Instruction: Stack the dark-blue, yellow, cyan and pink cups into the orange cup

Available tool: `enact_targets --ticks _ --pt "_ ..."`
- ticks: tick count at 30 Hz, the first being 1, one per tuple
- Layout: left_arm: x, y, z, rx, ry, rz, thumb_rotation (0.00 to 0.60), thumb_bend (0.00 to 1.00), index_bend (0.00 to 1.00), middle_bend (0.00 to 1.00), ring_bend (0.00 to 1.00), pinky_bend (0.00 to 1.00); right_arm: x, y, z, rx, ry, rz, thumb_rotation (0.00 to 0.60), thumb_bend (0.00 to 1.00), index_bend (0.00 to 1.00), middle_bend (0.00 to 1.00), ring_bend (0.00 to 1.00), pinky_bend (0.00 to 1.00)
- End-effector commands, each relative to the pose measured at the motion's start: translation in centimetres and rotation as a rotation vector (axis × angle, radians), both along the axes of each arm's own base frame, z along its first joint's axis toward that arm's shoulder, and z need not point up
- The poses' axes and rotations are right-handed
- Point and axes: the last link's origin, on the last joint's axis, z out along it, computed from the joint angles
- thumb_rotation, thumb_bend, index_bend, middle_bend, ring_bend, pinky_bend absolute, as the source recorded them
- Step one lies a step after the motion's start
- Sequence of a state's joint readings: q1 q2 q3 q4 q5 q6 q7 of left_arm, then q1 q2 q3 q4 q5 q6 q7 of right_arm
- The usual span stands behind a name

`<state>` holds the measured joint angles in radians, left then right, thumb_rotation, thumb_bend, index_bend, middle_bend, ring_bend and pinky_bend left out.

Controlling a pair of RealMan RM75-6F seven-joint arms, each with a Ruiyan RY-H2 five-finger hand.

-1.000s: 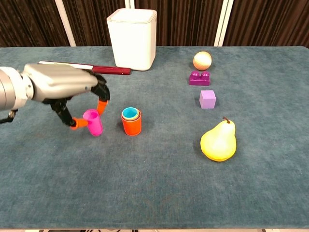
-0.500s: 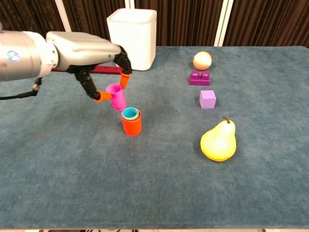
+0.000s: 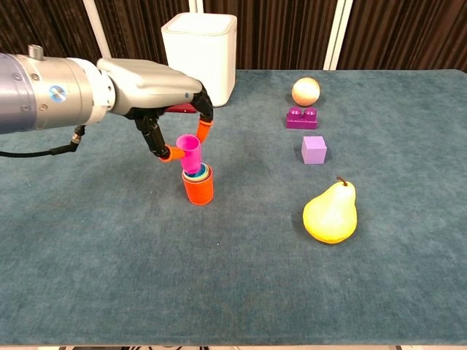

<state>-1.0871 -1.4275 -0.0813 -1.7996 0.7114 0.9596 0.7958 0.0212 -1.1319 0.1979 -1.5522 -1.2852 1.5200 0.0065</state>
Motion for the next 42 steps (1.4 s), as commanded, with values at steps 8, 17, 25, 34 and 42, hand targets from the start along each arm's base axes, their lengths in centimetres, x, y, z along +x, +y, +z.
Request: enact_targets --ticks 8,17,25,34,42 --pt "0.1 -0.1 -0.9 -0.013 0.014 -0.004 0.6 0.35 0.45 0.2 0.0 0.0 0.0 0.0 0.0 -0.001 -0.001 -0.001 0.6 0.42 0.04 0.0 0.06 0.0" --pt "-0.8 -0.2 -1.0 -0.019 0.081 -0.012 0.6 0.32 0.2 0.17 0.0 0.0 0.0 0.1 0.2 -0.004 -0.002 0.001 0.6 0.42 0.04 0.0 0.06 0.0" --pt "-0.4 -0.2 0.3 0.017 0.066 -0.021 0.6 0.3 0.17 0.16 0.0 0.0 0.0 0.1 0.2 -0.006 -0.002 -0.002 0.6 0.42 0.04 0.0 0.06 0.0" --pt "-2.8 -1.8 8.5 0.196 -0.069 0.033 0.6 0.29 0.16 0.14 0.0 0.0 0.1 0.0 -0.2 0.045 -0.011 0.017 0.6 0.42 0.04 0.0 0.06 0.0" --pt "-8.4 -5.7 15.5 0.327 -0.11 0.103 0.6 0.29 0.12 0.14 0.0 0.0 0.9 -0.1 -1.0 0.106 -0.012 0.082 0.6 0.42 0.04 0.0 0.06 0.0"
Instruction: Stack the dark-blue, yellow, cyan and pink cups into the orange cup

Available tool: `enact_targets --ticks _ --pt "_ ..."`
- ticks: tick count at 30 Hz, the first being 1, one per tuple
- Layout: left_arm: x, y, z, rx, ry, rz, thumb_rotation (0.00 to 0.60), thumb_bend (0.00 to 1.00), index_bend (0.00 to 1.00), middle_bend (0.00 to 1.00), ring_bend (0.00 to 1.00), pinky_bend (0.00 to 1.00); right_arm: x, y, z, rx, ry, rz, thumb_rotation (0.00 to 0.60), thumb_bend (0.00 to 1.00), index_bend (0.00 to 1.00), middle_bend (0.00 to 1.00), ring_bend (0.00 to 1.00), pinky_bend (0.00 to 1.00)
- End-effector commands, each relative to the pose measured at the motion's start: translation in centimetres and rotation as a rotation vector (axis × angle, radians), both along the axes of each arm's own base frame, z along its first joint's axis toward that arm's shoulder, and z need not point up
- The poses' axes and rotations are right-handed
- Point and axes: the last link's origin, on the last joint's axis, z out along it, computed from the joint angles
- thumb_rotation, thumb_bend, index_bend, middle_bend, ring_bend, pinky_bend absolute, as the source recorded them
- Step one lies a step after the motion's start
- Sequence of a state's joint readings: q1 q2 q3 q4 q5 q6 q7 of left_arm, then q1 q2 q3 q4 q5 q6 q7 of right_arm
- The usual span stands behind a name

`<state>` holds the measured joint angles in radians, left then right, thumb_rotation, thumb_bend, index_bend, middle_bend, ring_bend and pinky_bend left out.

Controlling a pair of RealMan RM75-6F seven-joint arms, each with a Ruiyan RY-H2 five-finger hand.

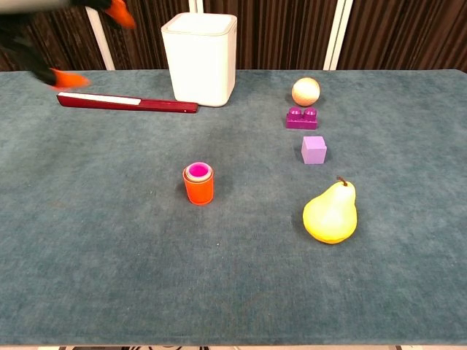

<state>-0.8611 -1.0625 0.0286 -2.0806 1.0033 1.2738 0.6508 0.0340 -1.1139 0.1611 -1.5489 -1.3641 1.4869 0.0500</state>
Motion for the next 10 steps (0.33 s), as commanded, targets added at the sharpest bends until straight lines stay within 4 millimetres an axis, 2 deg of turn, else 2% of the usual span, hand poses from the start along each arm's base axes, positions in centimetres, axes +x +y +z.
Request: enact_targets --ticks 1,4,10 --pt "-3.8 -3.3 3.9 0.051 -0.045 0.064 0.6 0.29 0.12 0.14 0.0 0.0 0.5 0.0 -0.3 0.021 0.001 0.034 0.6 0.42 0.04 0.0 0.06 0.0" --pt "-5.8 -4.6 5.5 0.079 -0.063 0.089 0.6 0.29 0.12 0.14 0.0 0.0 0.8 0.0 -0.6 0.034 0.006 0.063 0.6 0.42 0.04 0.0 0.06 0.0" --pt "-9.1 -6.5 7.1 0.109 -0.097 0.124 0.6 0.28 0.12 0.14 0.0 0.0 1.4 0.1 -1.2 0.068 0.006 0.114 0.6 0.42 0.04 0.0 0.06 0.0"
